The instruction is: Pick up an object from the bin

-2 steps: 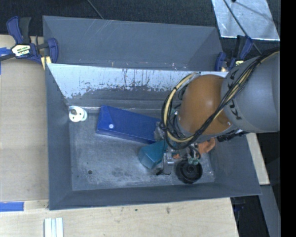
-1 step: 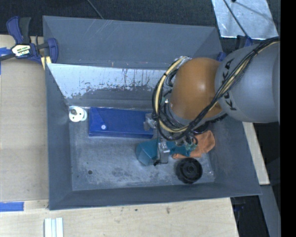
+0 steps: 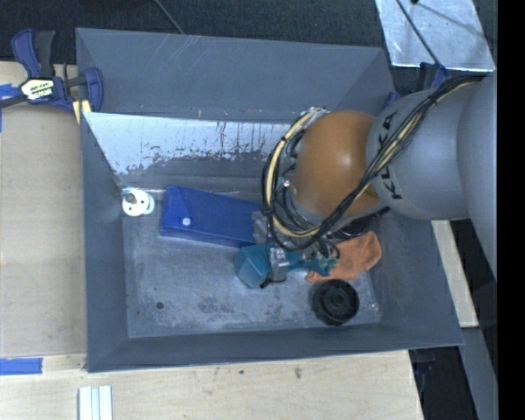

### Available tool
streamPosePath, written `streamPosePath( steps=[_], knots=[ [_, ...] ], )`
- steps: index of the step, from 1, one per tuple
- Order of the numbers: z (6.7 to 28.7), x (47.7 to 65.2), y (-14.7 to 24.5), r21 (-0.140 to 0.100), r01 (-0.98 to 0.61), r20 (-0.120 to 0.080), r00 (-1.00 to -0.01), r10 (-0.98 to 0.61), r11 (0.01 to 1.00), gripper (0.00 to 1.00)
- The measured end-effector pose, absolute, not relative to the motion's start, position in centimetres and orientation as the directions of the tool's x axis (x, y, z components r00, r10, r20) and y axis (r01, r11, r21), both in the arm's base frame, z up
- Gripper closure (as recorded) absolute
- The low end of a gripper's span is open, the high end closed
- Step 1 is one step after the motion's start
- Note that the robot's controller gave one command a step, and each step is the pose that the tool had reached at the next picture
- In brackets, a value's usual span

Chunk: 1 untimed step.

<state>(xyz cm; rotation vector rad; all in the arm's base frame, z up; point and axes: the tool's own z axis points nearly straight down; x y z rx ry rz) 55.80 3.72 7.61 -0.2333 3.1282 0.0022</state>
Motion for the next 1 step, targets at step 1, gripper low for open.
streamPosePath(
  steps=[1],
  knots=[
    [7.61, 55.80, 3.72, 0.001, -0.148, -0.005, -0.989, -0.148, 0.989, 1.00]
  ],
)
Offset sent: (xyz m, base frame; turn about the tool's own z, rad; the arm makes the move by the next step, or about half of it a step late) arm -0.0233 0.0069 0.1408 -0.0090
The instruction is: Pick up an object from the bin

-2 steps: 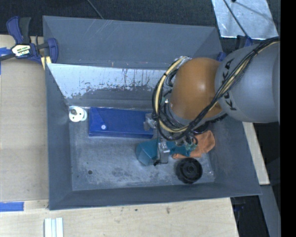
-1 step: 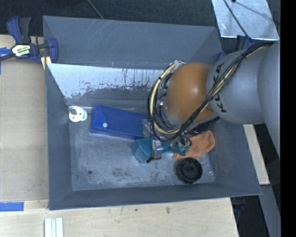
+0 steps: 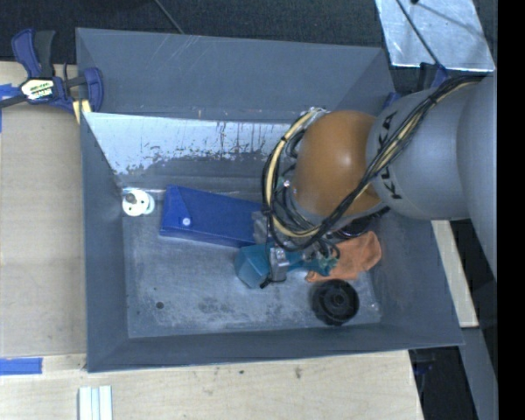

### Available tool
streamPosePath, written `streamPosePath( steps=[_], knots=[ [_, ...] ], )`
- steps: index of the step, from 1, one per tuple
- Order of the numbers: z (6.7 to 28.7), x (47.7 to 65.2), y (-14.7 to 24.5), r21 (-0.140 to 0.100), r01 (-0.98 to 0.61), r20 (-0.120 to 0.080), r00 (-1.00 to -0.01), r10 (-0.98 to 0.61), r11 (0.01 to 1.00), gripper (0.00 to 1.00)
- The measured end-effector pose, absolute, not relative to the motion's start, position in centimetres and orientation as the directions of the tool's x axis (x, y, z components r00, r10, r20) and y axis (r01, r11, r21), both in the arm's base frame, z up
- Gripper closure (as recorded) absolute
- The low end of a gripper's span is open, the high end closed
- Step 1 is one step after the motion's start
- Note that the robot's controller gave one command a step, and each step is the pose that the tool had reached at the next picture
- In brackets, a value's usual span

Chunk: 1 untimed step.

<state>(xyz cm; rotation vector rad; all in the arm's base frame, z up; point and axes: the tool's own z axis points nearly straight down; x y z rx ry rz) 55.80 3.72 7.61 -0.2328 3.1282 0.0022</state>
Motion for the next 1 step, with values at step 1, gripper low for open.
streamPosePath(
  steps=[1],
  knots=[
    [21.54, 53.47, 4.33, 0.000, -0.158, 0.000, -0.987, -0.158, 0.987, 1.00]
  ],
)
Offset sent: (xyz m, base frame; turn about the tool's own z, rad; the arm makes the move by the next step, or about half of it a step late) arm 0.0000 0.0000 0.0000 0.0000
